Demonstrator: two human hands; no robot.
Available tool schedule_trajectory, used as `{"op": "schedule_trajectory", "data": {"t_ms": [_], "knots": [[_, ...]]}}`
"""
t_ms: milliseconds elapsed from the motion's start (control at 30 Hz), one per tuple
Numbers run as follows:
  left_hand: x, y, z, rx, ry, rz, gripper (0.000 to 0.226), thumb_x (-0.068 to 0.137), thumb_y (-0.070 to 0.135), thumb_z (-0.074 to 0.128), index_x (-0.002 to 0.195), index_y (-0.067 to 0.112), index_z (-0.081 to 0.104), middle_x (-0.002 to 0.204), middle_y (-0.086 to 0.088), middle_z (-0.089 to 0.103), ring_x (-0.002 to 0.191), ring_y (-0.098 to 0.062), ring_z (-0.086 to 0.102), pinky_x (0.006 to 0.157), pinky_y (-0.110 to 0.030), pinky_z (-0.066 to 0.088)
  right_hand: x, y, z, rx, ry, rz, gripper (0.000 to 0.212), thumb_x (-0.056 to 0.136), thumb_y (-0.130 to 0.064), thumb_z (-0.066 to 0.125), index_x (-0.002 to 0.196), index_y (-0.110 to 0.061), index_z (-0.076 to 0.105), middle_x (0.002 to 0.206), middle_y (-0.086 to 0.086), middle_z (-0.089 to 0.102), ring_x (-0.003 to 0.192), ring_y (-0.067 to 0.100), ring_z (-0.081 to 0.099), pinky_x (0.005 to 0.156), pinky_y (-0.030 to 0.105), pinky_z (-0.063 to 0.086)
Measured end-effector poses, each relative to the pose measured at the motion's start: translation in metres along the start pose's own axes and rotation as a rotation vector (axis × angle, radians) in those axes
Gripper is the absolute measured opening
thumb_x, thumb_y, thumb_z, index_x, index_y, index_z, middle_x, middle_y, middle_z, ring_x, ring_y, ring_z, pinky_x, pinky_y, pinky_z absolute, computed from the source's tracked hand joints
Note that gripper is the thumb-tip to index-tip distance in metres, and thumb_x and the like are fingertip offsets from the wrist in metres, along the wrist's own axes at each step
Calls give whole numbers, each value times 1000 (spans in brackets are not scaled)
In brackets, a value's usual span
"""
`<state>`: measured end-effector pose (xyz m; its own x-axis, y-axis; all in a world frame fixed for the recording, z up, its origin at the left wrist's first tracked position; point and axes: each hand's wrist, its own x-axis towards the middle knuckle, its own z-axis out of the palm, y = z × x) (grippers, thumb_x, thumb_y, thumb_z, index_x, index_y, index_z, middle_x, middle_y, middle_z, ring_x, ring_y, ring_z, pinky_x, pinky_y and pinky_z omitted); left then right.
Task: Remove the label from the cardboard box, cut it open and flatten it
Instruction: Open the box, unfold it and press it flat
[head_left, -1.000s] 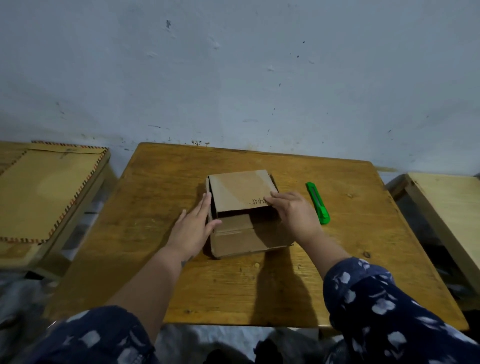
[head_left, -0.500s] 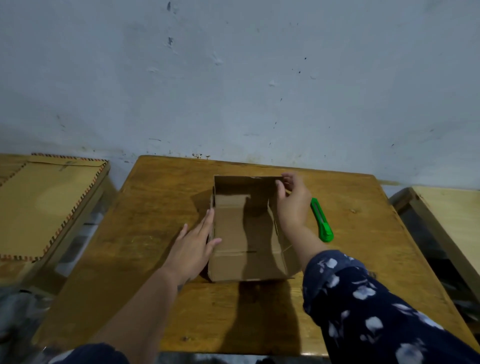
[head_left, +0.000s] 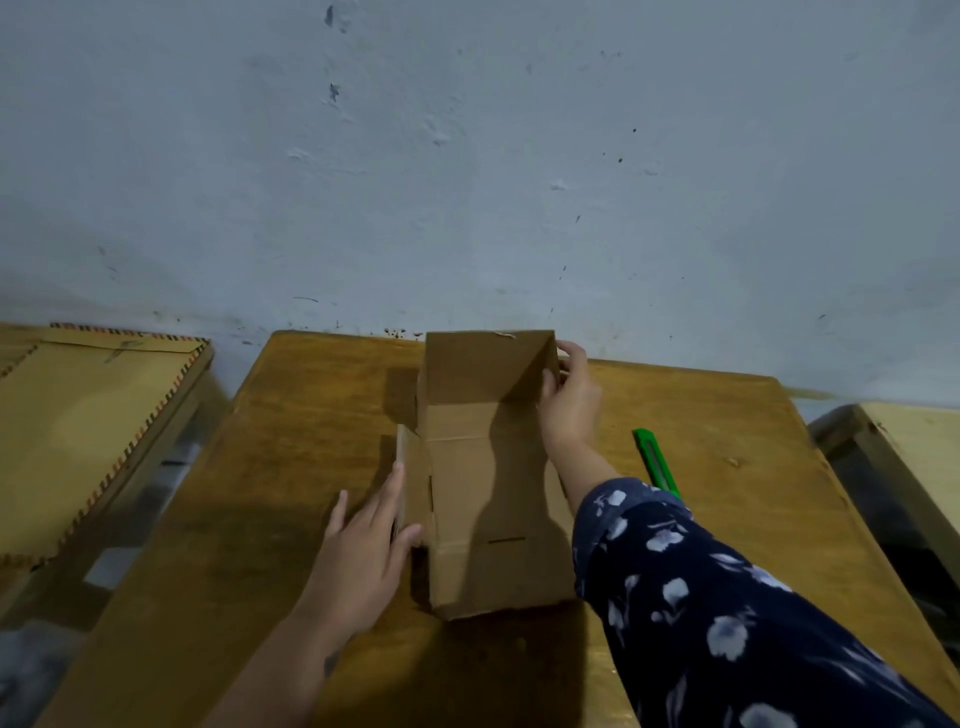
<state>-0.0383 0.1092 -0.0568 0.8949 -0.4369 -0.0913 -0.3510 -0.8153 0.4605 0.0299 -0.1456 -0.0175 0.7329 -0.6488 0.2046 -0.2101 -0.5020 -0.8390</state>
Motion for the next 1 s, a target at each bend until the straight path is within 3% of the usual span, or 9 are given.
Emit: {"op": "schedule_trajectory", "data": {"t_ms": [133,233,300,400,500,600,700,833,1000], "knots": [[2,-5,-2,16,-19,-75,62,99,44,20,147,29,-17,158,10,15,140,3,0,118,-37,-10,16,3,10,-60,-101,14,54,96,-11,46,143,-34,33,107,1,60,91,19,60,73,31,48],[3,-10,-2,46,-60,-154,61,100,43,21,150,25,-10,160,8,-1,136,-2,-21,116,-45,-15,26,3,9,-148,-148,50,59,97,-12,41,147,-36,20,81,2,57,66,15,53,63,32,43],[3,-12,0,84,-83,-185,62,99,46,19,151,24,-7,160,6,-6,136,-7,-26,115,-49,-16,29,3,3,-170,-146,70,61,98,-15,43,148,-36,16,76,1,54,65,16,52,64,35,48],[6,-5,2,144,-47,-233,62,99,48,15,152,20,-1,160,2,-9,141,-14,-23,113,-52,-15,21,1,-3,-130,-124,33,62,95,-16,50,146,-32,19,104,6,58,93,21,57,82,38,50],[13,9,1,178,25,-251,66,98,52,16,152,18,2,160,0,-9,145,-17,-17,116,-53,-10,4,6,-3,-289,-14,-143,71,89,-13,59,147,-24,20,148,10,35,136,27,32,111,44,32],[24,17,0,186,43,-257,72,95,59,20,152,17,5,161,-1,-5,147,-16,-10,117,-52,-4,-26,7,-6,-538,20,-276,63,87,-24,60,143,-21,31,149,13,31,138,32,26,112,49,21],[30,23,-1,198,16,-270,77,93,60,30,152,16,9,161,-1,0,147,-16,-5,118,-52,-1,-64,12,-8,-717,-180,-371,43,89,-38,54,128,-21,50,145,12,40,137,31,29,115,53,12],[25,23,-2,187,-9,-271,73,94,57,30,152,17,11,161,0,3,147,-15,-2,118,-51,0,-111,27,-13,-892,-457,-215,55,93,-58,28,144,-39,24,157,9,18,146,30,8,112,61,-13],[8,14,0,185,3,-234,68,96,55,25,152,19,12,161,3,4,147,-11,-1,119,-48,-1,-144,39,-24,-863,-564,-132,55,93,-61,15,145,-49,0,160,2,-5,146,28,-6,111,64,-8]]}}
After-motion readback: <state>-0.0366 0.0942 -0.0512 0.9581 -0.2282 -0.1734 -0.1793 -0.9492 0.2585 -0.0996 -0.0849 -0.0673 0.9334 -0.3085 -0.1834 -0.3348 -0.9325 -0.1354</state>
